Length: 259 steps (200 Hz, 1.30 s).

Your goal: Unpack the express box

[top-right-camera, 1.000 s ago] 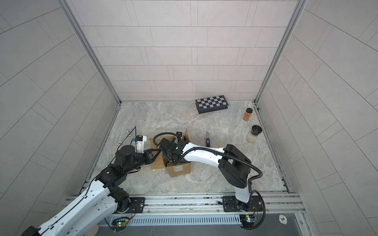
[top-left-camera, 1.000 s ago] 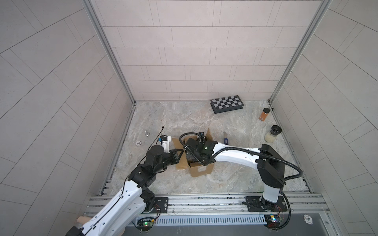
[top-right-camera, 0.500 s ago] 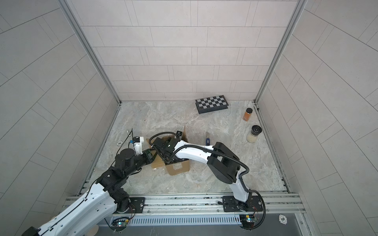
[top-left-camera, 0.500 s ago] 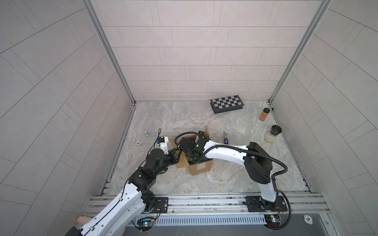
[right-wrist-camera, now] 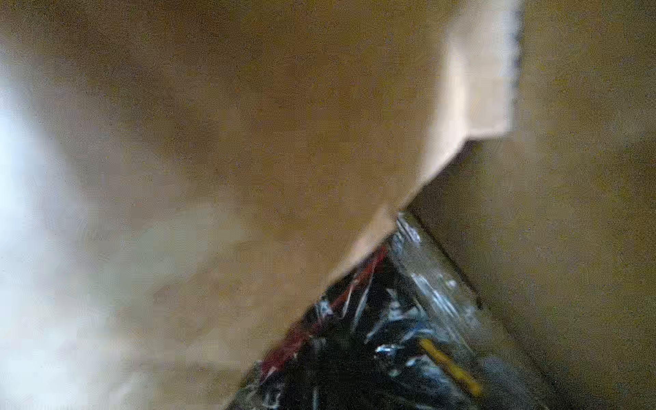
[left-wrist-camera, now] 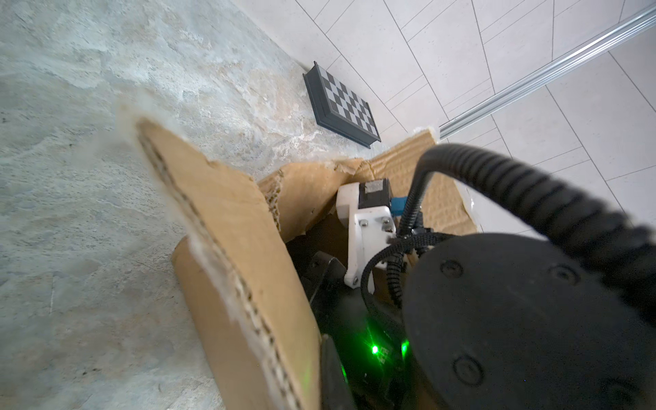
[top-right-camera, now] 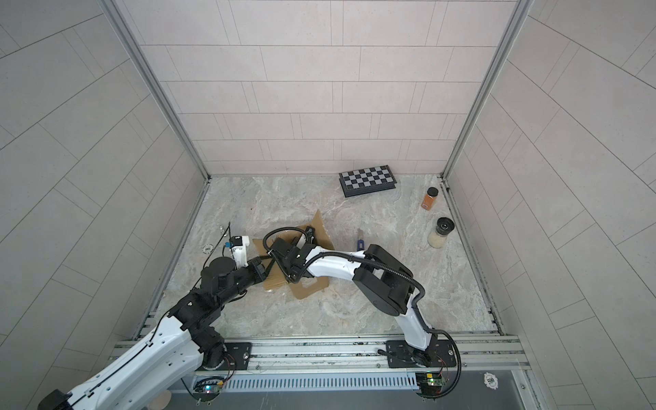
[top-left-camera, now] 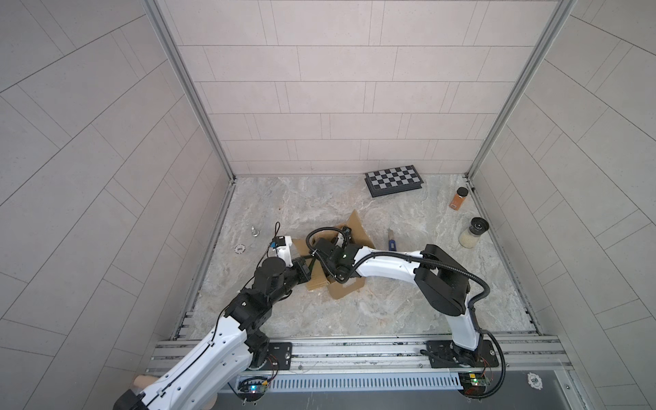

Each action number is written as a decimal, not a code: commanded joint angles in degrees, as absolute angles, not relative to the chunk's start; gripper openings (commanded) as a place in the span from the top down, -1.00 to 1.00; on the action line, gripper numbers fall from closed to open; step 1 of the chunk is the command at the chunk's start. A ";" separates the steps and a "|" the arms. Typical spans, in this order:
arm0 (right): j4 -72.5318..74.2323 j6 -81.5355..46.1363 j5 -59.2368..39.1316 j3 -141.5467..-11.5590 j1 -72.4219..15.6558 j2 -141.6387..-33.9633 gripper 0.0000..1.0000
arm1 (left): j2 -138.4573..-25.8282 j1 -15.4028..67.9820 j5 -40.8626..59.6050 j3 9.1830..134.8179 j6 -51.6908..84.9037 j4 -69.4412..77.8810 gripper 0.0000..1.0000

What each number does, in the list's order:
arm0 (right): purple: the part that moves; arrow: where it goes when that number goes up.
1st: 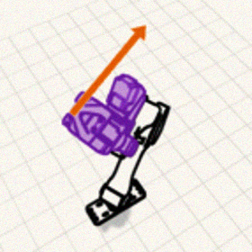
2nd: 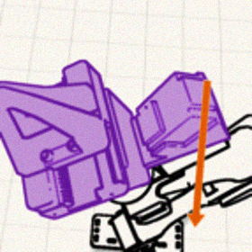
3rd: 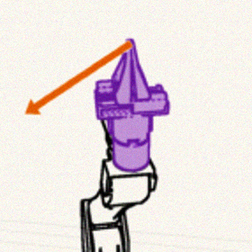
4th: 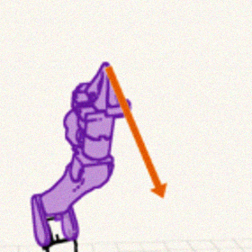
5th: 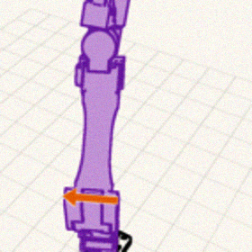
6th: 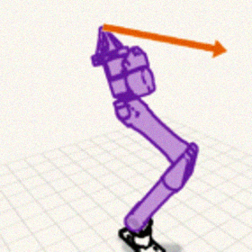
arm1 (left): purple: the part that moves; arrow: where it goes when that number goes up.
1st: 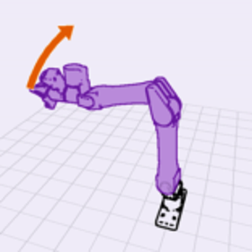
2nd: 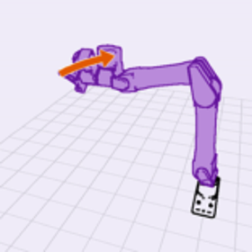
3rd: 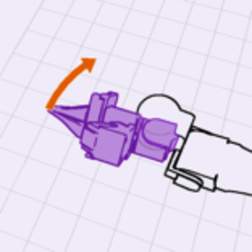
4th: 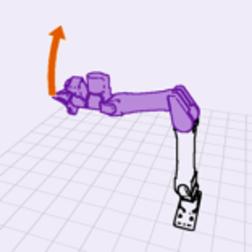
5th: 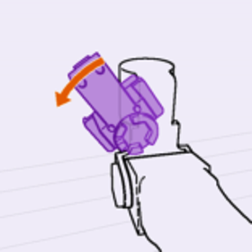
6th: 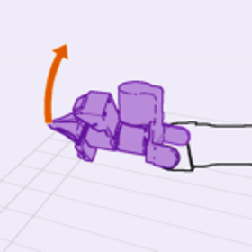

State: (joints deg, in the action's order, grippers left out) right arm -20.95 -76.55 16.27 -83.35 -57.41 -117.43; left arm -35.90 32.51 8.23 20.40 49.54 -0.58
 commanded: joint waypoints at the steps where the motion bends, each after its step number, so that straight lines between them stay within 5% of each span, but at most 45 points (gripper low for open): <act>1: -19.13 -71.76 8.97 -83.97 -57.48 -119.28 1.00 | -36.06 33.04 8.61 21.64 47.23 -2.50 1.00; 121: -5.71 -57.18 9.08 -84.08 -57.44 -100.82 1.00 | -37.98 33.05 2.60 25.72 44.15 -10.74 1.00; 259: -6.21 -50.65 10.94 -87.83 -55.50 -87.34 1.00 | -44.11 29.17 0.77 30.44 41.38 -13.46 1.00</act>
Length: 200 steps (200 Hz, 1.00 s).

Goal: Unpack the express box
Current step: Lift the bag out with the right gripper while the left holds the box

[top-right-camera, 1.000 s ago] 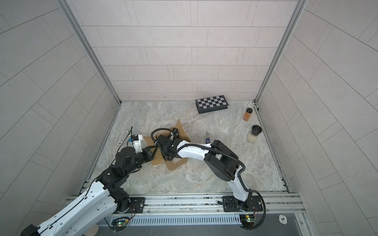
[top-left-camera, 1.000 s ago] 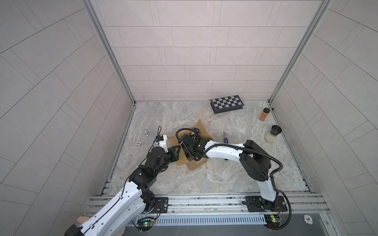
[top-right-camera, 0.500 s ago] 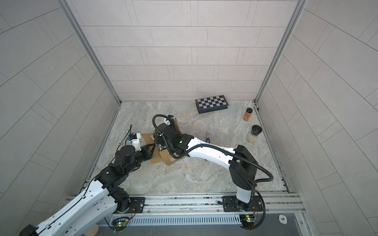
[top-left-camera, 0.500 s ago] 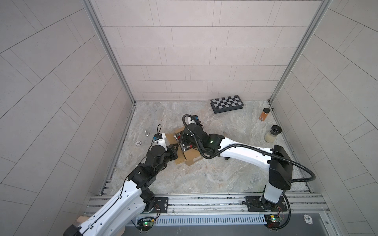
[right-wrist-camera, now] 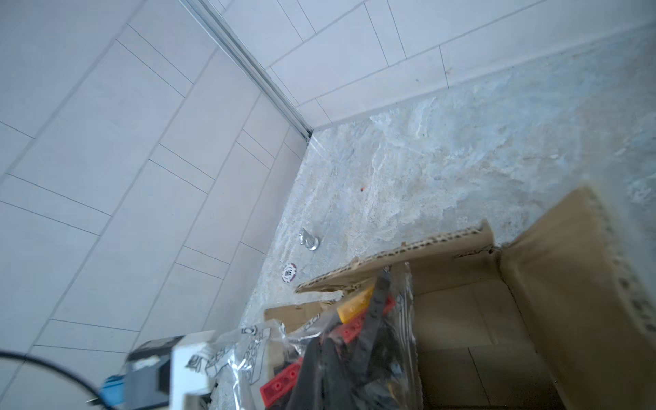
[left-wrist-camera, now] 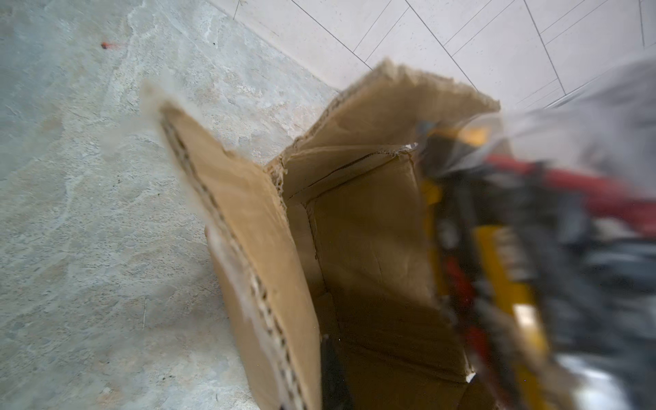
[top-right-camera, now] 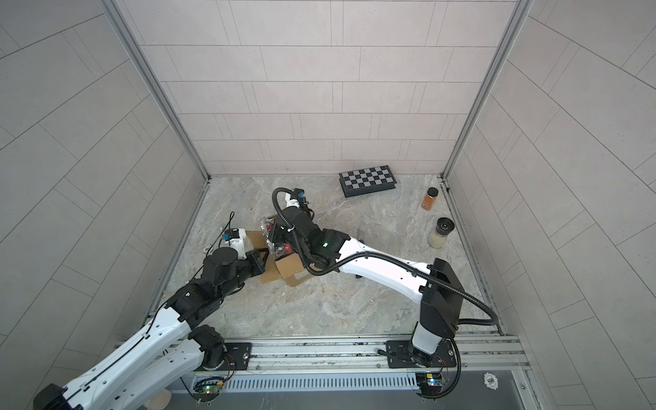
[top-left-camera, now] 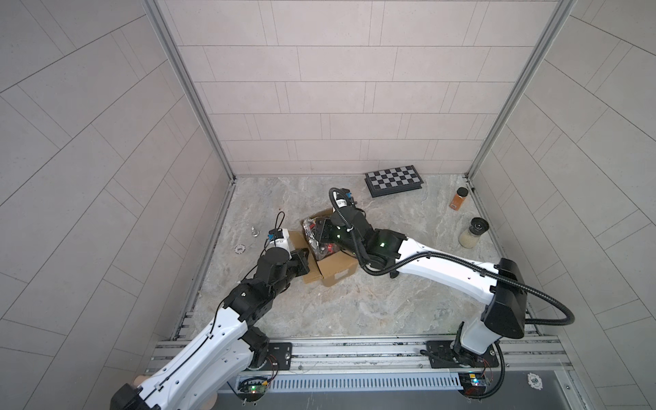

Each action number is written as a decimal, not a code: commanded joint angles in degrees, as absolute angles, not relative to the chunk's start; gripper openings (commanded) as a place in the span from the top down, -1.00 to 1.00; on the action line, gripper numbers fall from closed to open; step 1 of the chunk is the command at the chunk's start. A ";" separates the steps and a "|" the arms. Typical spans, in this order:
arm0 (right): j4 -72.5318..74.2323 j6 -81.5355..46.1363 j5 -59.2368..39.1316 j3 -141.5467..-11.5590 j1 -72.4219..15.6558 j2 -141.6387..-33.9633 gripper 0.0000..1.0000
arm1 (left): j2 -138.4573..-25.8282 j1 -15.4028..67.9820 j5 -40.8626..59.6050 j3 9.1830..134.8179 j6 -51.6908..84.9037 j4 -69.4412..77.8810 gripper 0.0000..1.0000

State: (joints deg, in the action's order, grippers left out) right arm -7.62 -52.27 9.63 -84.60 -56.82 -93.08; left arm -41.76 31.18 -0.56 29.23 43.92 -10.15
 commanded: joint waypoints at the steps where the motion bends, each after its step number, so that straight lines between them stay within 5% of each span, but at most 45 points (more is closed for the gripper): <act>1: -6.27 -50.64 10.92 -87.86 -55.43 -87.22 1.00 | -44.20 28.21 0.87 30.51 41.30 -13.45 1.00; 105: -22.44 -44.71 12.18 -76.56 -39.32 -74.64 1.00 | -52.39 18.37 5.17 38.11 37.11 -15.88 0.96; 200: -9.81 -41.93 12.43 -66.12 -37.27 -93.40 1.00 | -60.47 17.86 5.47 45.52 32.01 -18.39 0.87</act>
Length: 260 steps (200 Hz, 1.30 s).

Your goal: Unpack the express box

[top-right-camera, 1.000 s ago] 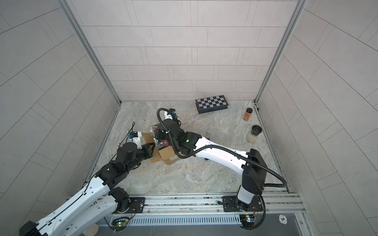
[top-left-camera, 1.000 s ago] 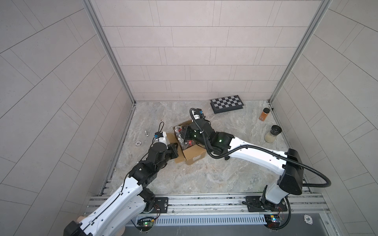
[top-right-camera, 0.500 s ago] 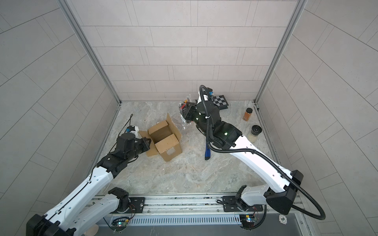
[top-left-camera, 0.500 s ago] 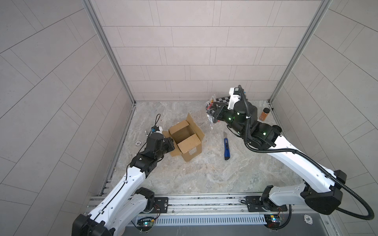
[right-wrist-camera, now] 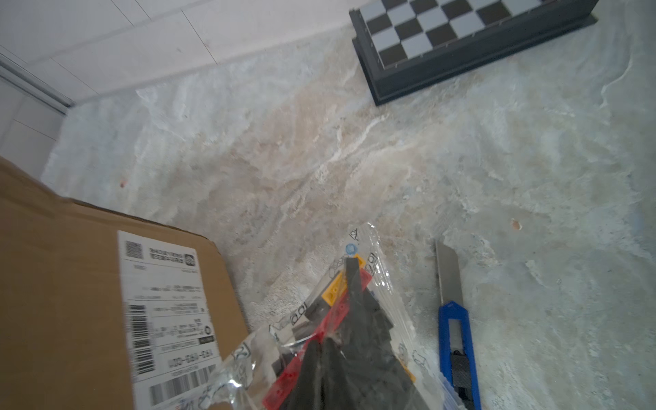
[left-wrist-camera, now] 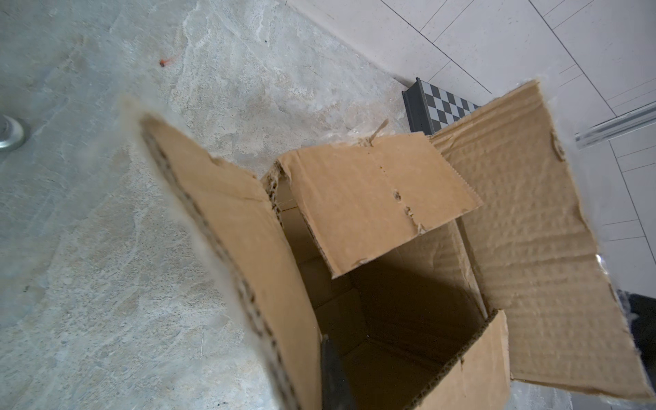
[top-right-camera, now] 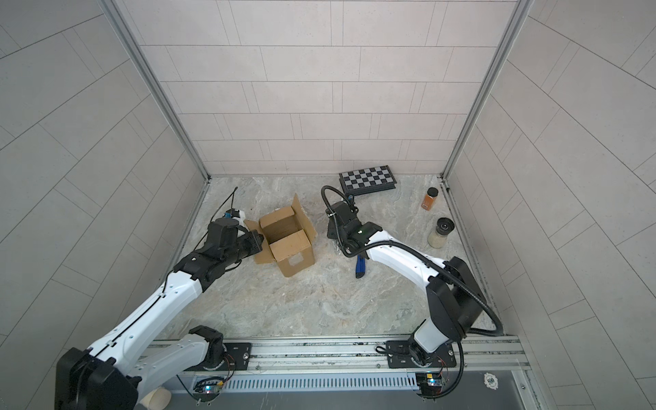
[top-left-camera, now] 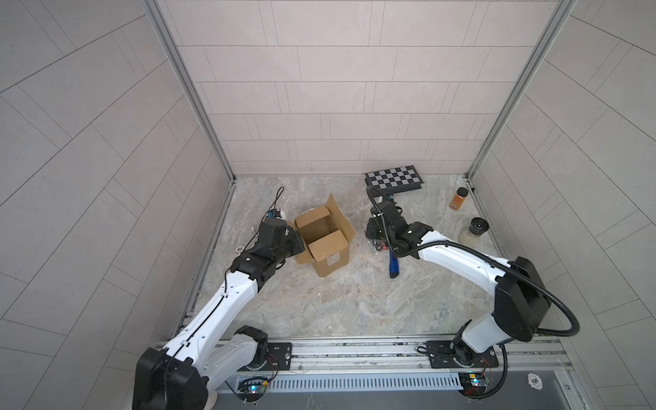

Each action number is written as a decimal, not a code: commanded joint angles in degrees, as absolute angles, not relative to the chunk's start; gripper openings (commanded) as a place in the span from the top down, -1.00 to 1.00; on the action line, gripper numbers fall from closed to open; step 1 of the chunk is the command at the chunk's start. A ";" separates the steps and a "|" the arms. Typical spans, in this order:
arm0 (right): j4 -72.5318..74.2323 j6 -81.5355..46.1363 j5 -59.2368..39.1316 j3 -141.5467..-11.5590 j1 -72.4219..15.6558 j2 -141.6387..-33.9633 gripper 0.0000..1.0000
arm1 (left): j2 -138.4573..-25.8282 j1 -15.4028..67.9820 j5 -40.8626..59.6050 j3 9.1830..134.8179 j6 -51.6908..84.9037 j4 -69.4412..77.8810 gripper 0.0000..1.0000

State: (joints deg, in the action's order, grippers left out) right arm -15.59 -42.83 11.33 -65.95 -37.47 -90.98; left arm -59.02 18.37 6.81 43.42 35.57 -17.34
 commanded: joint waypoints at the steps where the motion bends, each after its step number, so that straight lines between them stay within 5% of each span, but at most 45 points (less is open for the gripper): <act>1: -9.74 -41.92 12.46 -66.15 -37.27 -93.59 1.00 | -60.56 17.85 5.46 45.52 32.00 -18.42 0.88; 73: -7.83 -43.24 12.12 -67.90 -37.07 -103.80 1.00 | -62.87 17.58 5.67 46.73 31.07 -17.79 0.82; 99: -7.83 -43.33 10.94 -68.28 -36.69 -104.18 0.36 | -62.98 17.58 6.02 47.83 30.61 -18.36 0.68; 110: -7.99 -43.26 10.83 -68.29 -36.36 -103.36 0.06 | -62.72 17.57 6.45 48.17 30.10 -18.28 0.47; 129: -8.06 -41.34 12.21 -68.23 -35.70 -100.43 -0.34 | -61.78 17.58 6.59 49.02 29.25 -18.26 -0.41; 148: -8.22 -37.04 17.21 -67.32 -35.21 -95.44 -0.52 | -59.07 17.58 6.10 49.37 28.06 -17.25 -0.99; 164: -8.22 -33.50 23.15 -64.63 -34.36 -89.91 -0.98 | -55.87 17.58 4.77 49.39 26.47 -16.00 -1.00; 218: 7.45 -12.39 44.31 -39.45 -30.96 -63.89 -0.99 | -33.82 17.62 -11.23 35.71 21.02 -1.30 -1.00; 260: 26.68 2.89 46.85 -20.05 -25.96 -55.58 -0.99 | -22.29 17.62 -29.68 21.61 13.53 5.39 -1.00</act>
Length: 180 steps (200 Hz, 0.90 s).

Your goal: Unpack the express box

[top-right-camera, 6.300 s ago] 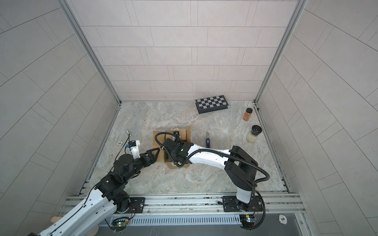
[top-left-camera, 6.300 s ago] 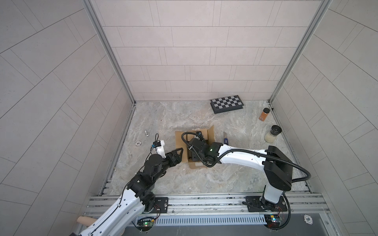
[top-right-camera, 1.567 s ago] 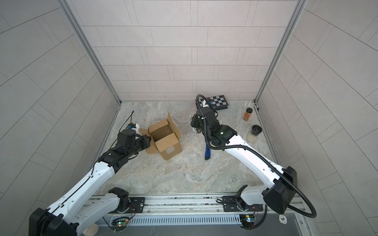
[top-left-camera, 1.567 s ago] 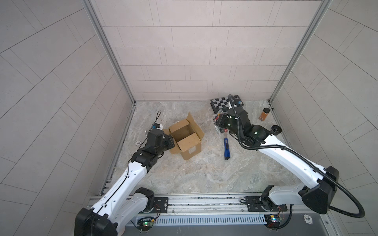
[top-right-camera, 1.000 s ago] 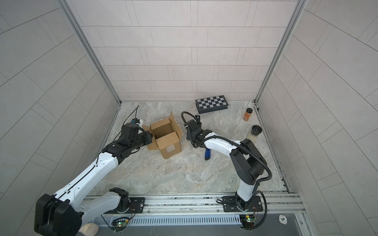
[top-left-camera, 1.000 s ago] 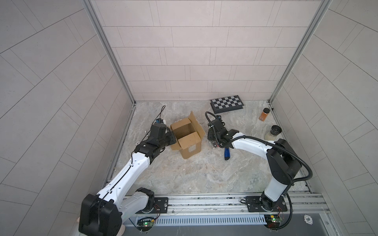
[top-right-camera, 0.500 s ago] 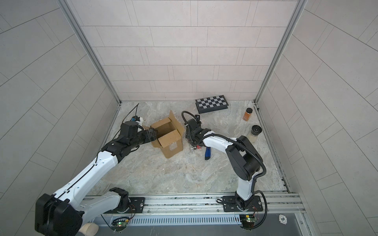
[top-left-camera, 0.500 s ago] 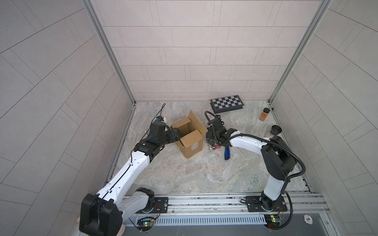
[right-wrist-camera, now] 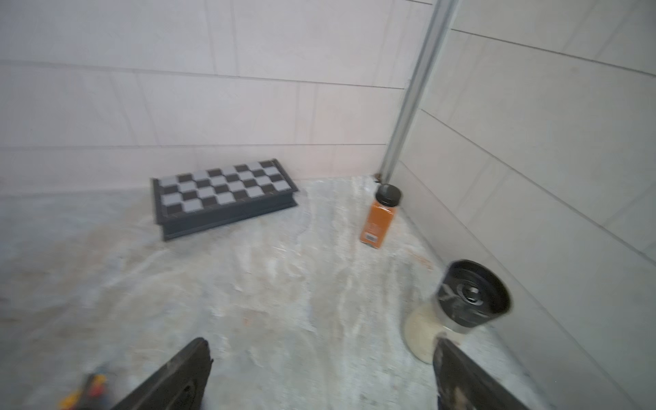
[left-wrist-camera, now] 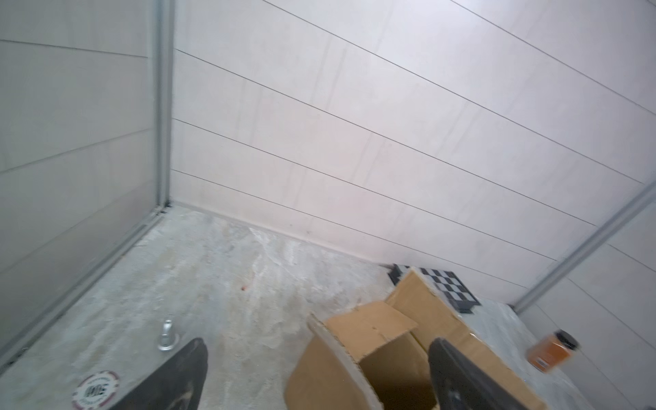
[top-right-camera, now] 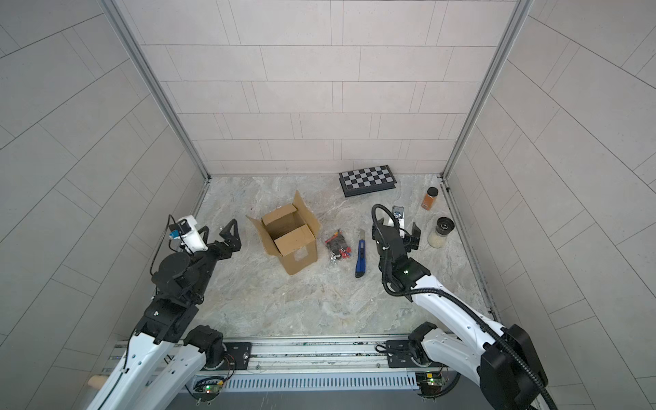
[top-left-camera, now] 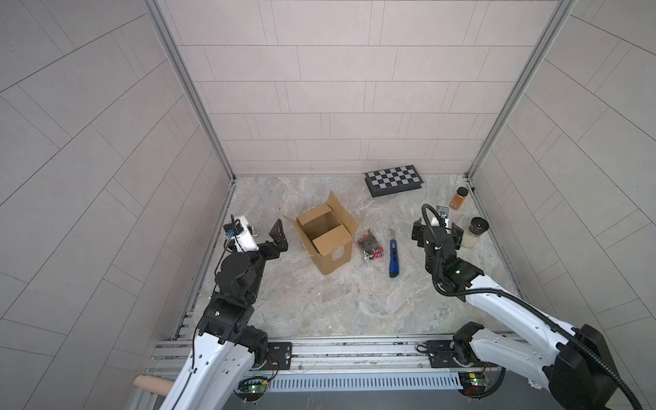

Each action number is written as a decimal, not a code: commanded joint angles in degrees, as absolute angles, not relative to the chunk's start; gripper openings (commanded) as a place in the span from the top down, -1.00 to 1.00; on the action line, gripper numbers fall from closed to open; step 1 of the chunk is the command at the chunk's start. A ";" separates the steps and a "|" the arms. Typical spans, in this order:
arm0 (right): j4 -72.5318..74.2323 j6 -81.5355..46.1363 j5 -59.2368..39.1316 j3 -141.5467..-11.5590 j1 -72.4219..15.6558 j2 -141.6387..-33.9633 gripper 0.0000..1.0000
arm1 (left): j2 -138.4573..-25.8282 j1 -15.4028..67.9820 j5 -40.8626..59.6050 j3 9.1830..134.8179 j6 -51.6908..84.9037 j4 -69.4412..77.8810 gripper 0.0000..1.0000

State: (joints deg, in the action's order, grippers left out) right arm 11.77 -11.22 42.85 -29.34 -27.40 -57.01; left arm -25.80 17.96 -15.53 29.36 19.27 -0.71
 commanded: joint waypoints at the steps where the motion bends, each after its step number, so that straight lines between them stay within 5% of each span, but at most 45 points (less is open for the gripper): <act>1: 27.09 3.02 46.76 -19.74 -25.86 -55.61 -0.99 | -22.09 17.64 -30.05 21.13 13.49 5.99 -1.00; 39: 37.09 0.90 40.47 -12.89 -17.66 -59.99 -0.99 | -21.80 17.69 -39.49 2.33 7.18 31.44 -1.00; 104: 54.58 -1.64 27.23 -12.93 -9.88 -75.28 -0.99 | -56.92 14.74 -35.03 -2.35 3.50 65.51 -1.00; 136: 59.37 -1.84 24.87 -13.31 -7.68 -79.65 -0.99 | -67.39 9.94 -24.35 2.59 3.65 69.86 -1.00; 180: 74.68 -0.18 21.03 -13.60 -7.20 -93.78 -0.99 | -74.73 8.73 -21.82 7.40 0.27 70.88 -1.00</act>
State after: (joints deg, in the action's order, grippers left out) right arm 63.11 -1.91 24.10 -12.97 -7.29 -87.77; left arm -71.81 9.30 -25.19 4.69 2.81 66.00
